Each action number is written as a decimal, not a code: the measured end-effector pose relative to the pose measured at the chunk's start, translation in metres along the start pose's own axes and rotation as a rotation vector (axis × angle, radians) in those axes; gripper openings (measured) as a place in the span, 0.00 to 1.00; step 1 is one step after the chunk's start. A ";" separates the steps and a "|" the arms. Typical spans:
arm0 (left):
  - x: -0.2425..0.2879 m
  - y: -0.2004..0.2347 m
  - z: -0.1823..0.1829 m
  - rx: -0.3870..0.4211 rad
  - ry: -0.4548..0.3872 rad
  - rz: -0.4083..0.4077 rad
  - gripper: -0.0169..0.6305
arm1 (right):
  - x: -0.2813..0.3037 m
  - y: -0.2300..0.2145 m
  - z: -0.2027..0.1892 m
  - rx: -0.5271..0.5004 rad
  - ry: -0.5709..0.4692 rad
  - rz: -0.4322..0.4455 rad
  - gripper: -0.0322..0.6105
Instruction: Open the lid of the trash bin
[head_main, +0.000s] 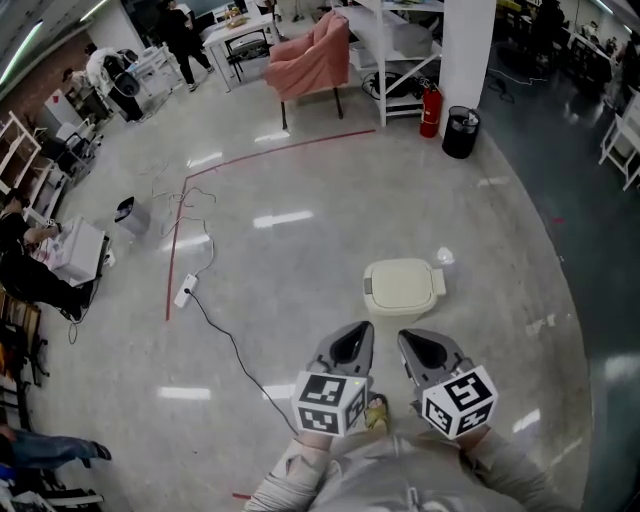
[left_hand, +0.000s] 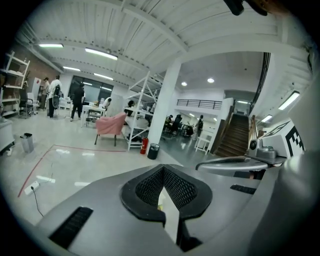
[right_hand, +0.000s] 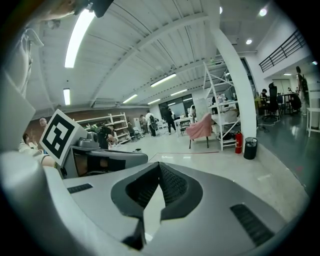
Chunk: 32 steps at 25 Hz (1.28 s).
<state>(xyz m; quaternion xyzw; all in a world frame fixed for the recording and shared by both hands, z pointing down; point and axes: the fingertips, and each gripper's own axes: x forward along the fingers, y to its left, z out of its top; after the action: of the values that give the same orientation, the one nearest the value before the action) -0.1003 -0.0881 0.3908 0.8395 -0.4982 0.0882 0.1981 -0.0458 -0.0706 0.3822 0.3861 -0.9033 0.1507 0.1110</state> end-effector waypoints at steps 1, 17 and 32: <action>0.003 0.004 -0.001 -0.003 0.006 -0.003 0.03 | 0.004 -0.002 0.001 0.003 0.002 -0.003 0.06; 0.086 0.041 -0.037 -0.044 0.114 -0.003 0.03 | 0.050 -0.060 -0.030 0.046 0.097 -0.053 0.06; 0.195 0.117 -0.120 -0.080 0.229 0.084 0.03 | 0.114 -0.124 -0.084 0.094 0.212 -0.037 0.06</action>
<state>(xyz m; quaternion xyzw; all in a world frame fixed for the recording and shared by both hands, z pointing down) -0.1011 -0.2434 0.5960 0.7937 -0.5103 0.1717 0.2830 -0.0256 -0.1980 0.5195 0.3891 -0.8712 0.2309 0.1906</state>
